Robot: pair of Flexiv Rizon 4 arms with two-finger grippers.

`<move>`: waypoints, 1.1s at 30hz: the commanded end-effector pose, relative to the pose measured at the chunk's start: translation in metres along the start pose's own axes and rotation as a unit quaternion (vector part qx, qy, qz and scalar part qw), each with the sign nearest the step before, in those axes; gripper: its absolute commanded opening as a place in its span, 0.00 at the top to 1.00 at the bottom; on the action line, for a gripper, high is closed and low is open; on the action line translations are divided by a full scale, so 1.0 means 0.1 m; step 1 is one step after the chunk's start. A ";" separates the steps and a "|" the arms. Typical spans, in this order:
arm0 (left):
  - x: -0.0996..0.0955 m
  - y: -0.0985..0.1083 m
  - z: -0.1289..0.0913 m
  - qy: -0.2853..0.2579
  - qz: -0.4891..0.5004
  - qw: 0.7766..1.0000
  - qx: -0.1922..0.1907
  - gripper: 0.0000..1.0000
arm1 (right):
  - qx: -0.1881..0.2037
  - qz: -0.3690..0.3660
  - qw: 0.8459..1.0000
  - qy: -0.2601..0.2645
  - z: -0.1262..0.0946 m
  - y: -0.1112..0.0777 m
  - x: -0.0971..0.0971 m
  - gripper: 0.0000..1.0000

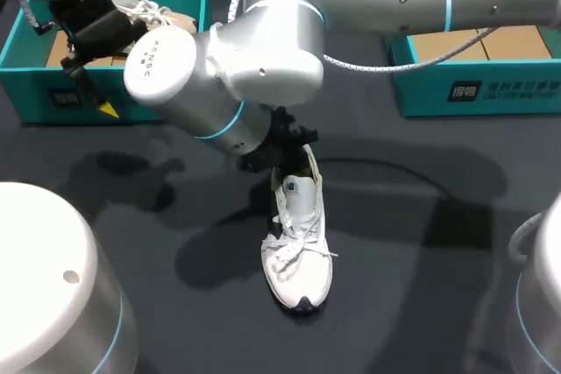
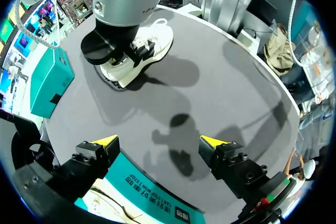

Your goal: Take the shoe out of the shoebox, open the shoe tongue, remove and reinsert the insole, then place the shoe into the shoebox

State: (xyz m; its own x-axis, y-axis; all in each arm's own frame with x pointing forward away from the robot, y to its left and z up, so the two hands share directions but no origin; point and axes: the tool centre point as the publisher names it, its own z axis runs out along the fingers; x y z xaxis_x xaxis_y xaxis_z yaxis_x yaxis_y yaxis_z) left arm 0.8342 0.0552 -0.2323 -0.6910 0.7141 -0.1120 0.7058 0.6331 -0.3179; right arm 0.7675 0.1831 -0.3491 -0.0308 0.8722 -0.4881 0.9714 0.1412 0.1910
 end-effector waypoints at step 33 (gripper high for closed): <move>0.01 0.00 0.00 0.000 0.000 1.000 -0.001 0.00 | 0.134 -0.058 0.977 0.157 0.47 -0.28 0.46 1.00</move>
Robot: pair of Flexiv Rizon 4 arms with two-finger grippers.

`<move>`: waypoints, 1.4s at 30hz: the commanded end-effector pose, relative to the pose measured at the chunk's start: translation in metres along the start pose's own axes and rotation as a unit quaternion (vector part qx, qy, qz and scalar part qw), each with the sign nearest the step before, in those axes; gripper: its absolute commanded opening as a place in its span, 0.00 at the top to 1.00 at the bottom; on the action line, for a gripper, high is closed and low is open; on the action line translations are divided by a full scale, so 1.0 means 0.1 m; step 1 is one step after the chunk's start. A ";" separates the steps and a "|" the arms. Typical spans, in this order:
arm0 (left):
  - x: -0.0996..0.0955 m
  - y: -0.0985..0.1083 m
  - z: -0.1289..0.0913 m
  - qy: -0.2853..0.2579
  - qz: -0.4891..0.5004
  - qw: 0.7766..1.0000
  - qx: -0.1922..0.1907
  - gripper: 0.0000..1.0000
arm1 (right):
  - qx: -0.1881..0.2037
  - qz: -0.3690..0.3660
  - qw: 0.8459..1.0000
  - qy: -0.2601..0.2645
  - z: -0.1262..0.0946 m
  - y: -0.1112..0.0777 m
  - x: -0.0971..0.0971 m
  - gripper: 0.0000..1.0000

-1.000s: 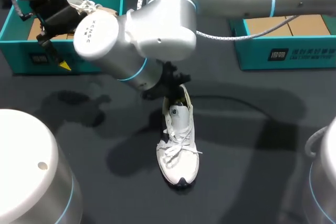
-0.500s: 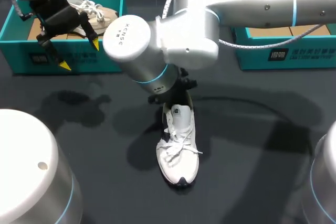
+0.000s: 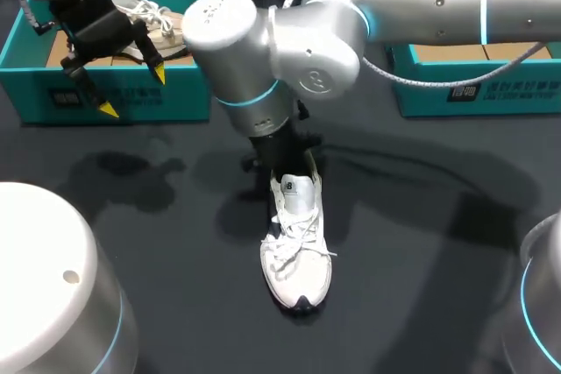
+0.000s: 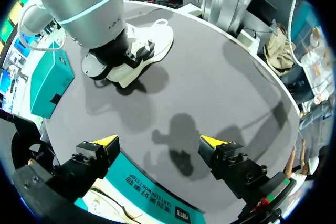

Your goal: Take the shoe out of the shoebox, open the shoe tongue, remove and reinsert the insole, then place the shoe into the shoebox

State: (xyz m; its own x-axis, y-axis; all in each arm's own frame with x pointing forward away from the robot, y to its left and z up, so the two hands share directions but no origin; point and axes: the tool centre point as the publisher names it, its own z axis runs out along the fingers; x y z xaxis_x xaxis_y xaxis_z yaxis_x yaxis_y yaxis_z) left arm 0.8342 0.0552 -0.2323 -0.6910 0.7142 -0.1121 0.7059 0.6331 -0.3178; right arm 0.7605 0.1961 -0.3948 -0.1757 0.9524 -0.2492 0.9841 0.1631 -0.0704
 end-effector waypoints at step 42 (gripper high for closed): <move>0.01 0.00 0.00 0.000 0.000 1.000 -0.001 0.00 | 0.018 0.062 0.993 0.099 -0.46 -0.36 0.05 0.75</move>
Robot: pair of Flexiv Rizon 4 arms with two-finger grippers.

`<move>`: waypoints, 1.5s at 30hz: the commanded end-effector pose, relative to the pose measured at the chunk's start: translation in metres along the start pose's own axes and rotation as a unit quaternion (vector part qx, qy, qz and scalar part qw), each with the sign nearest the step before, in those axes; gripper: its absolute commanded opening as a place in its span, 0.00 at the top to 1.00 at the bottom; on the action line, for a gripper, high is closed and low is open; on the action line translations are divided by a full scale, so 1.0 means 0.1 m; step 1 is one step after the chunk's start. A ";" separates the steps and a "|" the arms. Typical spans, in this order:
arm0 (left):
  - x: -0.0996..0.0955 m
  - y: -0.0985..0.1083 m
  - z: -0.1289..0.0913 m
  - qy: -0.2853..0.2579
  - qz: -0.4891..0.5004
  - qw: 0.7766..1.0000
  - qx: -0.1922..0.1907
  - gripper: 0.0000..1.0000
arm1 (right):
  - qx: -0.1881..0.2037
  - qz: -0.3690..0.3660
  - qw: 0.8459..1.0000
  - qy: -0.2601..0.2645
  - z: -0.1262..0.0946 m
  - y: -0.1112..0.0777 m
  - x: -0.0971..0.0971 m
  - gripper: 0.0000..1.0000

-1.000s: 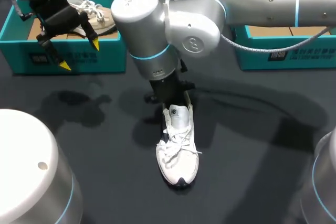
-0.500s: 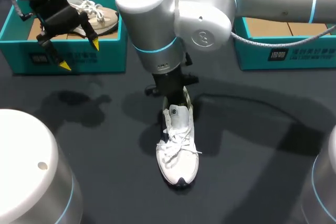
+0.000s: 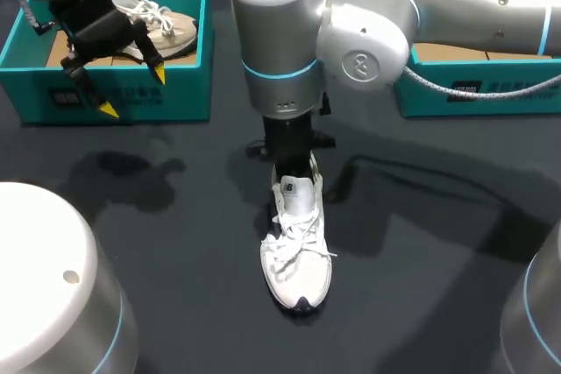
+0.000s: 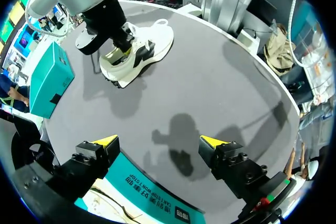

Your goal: Take the shoe out of the shoebox, open the shoe tongue, remove and reinsert the insole, then place the shoe into the shoebox

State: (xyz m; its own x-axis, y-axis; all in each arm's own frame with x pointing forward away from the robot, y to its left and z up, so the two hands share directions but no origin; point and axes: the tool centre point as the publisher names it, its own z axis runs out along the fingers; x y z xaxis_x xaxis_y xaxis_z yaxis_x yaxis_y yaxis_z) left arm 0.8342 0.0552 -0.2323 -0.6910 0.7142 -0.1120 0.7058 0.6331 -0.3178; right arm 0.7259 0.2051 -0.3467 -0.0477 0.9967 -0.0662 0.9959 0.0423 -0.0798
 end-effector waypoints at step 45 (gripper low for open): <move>0.01 0.00 0.00 0.000 0.000 1.000 -0.001 0.00 | 0.023 0.094 0.995 -0.036 -0.03 -0.12 -0.02 0.24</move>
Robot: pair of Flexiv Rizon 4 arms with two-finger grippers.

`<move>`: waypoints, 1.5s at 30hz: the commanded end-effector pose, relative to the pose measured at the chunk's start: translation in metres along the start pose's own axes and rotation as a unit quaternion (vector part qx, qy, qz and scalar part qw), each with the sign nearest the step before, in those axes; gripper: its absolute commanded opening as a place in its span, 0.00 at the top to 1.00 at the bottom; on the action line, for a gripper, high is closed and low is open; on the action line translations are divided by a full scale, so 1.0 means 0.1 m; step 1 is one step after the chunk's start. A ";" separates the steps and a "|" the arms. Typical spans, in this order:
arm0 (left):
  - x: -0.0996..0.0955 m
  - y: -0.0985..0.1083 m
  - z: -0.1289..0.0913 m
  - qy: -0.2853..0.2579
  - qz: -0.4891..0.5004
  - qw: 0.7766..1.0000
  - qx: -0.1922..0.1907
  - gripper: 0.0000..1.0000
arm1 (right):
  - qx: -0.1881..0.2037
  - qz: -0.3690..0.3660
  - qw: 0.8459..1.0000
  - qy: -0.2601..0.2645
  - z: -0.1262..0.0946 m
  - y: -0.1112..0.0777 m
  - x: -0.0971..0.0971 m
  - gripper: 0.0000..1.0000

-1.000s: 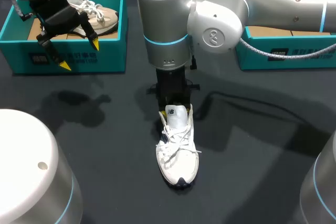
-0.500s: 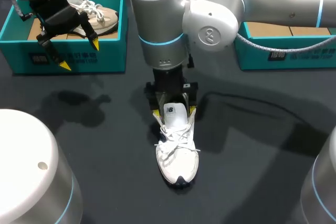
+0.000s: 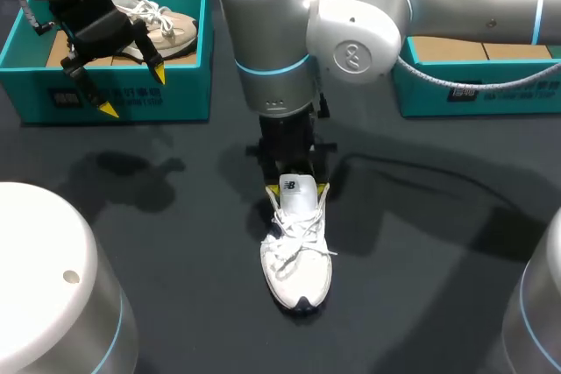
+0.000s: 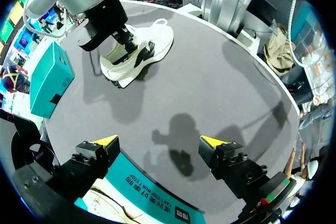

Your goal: Take the shoe out of the shoebox, open the shoe tongue, remove and reinsert the insole, then place the shoe into the shoebox

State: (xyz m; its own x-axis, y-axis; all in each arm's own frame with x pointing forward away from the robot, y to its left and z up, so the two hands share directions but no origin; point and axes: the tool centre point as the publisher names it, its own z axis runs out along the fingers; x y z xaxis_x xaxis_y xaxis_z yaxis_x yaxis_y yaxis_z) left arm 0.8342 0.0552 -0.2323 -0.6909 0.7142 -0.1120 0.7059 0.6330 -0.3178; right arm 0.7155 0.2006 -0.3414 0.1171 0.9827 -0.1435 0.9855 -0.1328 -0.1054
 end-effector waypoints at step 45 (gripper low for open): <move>0.01 0.00 0.00 0.000 0.000 1.000 -0.001 0.00 | -0.019 -0.001 0.999 0.027 -0.07 -0.23 -0.02 0.00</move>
State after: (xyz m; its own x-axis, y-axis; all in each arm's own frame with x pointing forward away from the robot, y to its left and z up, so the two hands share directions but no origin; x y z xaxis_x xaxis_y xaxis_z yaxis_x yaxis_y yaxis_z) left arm 0.8342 0.0552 -0.2323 -0.6910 0.7141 -0.1120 0.7058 0.6331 -0.3179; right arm 0.6954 0.2044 -0.3309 0.1257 0.9872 -0.0987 0.9889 -0.1327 -0.0674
